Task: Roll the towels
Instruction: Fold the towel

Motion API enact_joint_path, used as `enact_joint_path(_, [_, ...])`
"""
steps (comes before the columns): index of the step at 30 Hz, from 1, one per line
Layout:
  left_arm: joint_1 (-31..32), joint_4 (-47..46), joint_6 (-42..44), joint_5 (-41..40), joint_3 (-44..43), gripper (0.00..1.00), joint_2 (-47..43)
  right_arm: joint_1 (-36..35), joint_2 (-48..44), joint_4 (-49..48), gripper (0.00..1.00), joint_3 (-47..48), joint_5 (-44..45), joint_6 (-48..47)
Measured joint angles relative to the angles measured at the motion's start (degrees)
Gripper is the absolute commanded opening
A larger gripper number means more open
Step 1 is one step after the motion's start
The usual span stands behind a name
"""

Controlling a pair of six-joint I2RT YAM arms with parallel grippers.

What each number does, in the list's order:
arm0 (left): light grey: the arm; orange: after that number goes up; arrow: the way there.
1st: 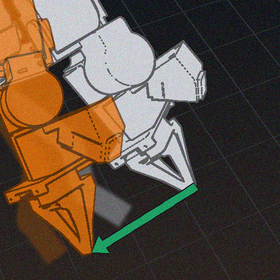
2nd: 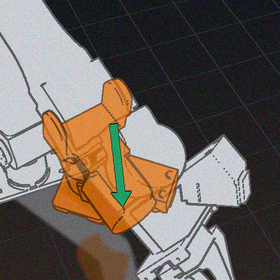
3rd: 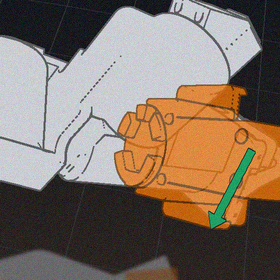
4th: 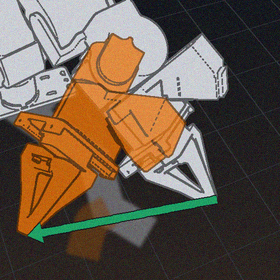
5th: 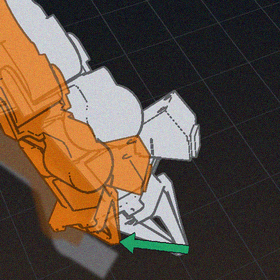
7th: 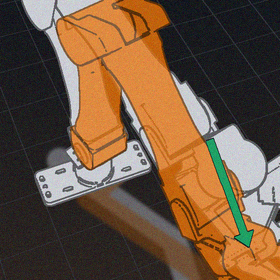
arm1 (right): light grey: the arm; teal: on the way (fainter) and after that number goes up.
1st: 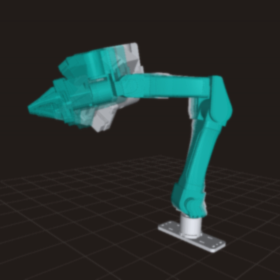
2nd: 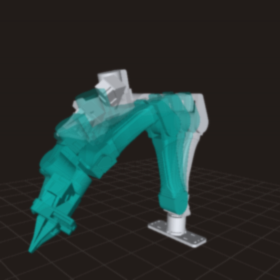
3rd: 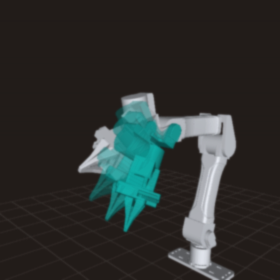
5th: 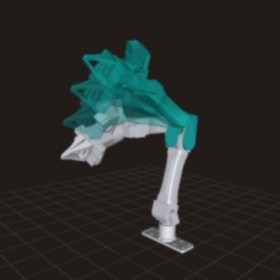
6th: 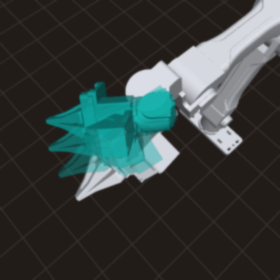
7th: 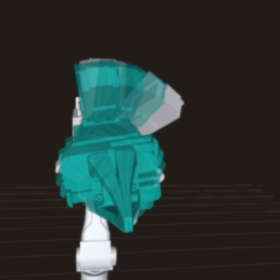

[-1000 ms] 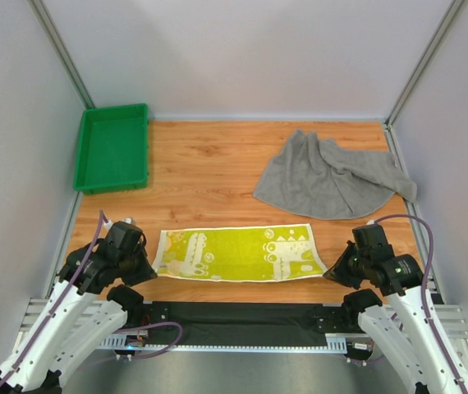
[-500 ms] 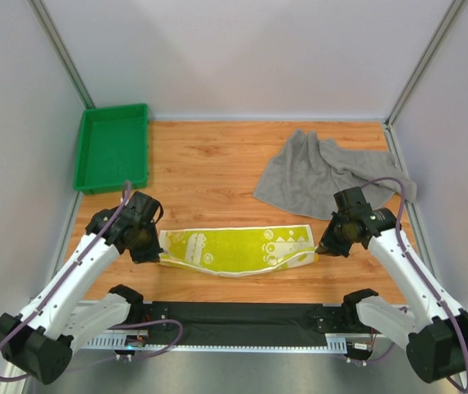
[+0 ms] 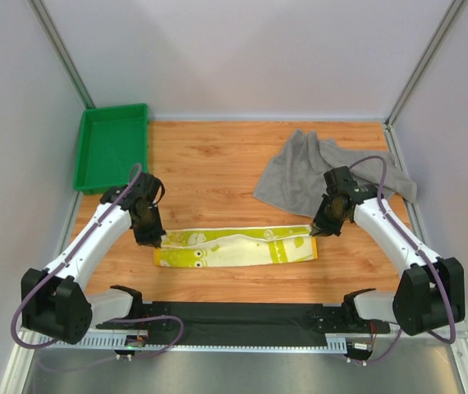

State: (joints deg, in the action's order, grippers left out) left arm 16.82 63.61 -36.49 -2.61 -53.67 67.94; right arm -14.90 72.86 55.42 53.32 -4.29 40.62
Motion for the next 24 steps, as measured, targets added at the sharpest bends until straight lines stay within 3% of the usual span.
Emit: enact_joint_path(24, [-4.4, -5.3, 5.8, 1.5, -4.0, 0.00, 14.3, 1.6, 13.6, -4.0, 0.00, 5.7, 0.8, -3.2])
